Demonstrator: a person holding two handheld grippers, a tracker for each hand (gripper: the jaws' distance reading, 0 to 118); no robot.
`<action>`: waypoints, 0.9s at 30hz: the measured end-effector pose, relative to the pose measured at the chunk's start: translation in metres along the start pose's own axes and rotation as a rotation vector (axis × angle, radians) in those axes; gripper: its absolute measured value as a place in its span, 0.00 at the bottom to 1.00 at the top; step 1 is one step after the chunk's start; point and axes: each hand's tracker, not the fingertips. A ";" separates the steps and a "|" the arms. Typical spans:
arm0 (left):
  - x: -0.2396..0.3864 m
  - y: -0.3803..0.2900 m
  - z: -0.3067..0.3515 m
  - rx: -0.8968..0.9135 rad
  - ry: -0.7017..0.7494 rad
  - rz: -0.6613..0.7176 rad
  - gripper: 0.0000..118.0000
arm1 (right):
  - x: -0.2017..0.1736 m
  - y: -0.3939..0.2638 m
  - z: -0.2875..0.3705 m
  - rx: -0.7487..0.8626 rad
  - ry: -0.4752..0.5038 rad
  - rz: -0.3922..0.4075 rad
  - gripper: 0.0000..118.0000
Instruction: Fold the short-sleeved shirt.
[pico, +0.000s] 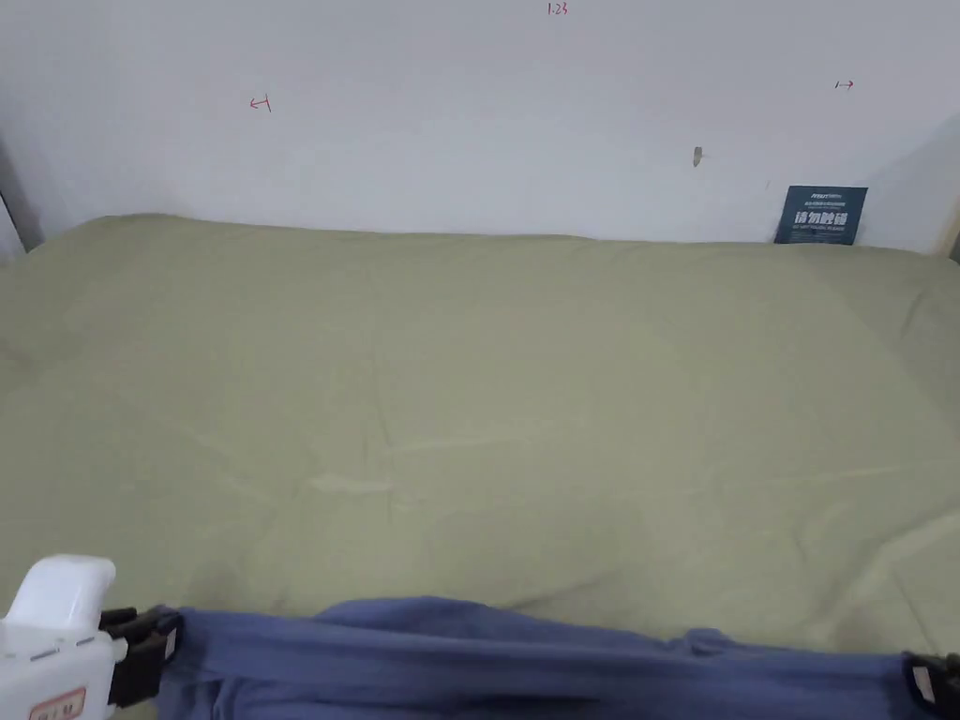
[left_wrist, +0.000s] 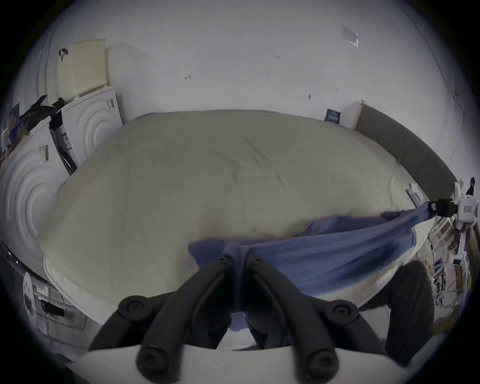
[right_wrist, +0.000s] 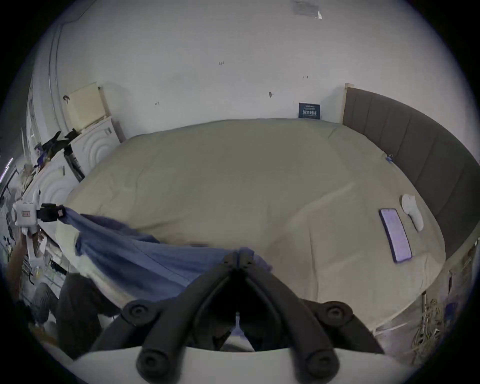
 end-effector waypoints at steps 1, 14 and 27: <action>0.000 -0.008 -0.003 -0.020 -0.009 0.006 0.08 | -0.001 -0.010 -0.003 -0.020 -0.002 -0.007 0.00; -0.006 -0.019 -0.006 0.044 0.076 0.125 0.92 | 0.010 -0.026 -0.021 0.022 -0.040 -0.091 0.92; 0.036 -0.010 0.048 0.227 0.116 0.139 0.00 | -0.089 -0.001 0.035 0.408 -0.153 -0.012 0.00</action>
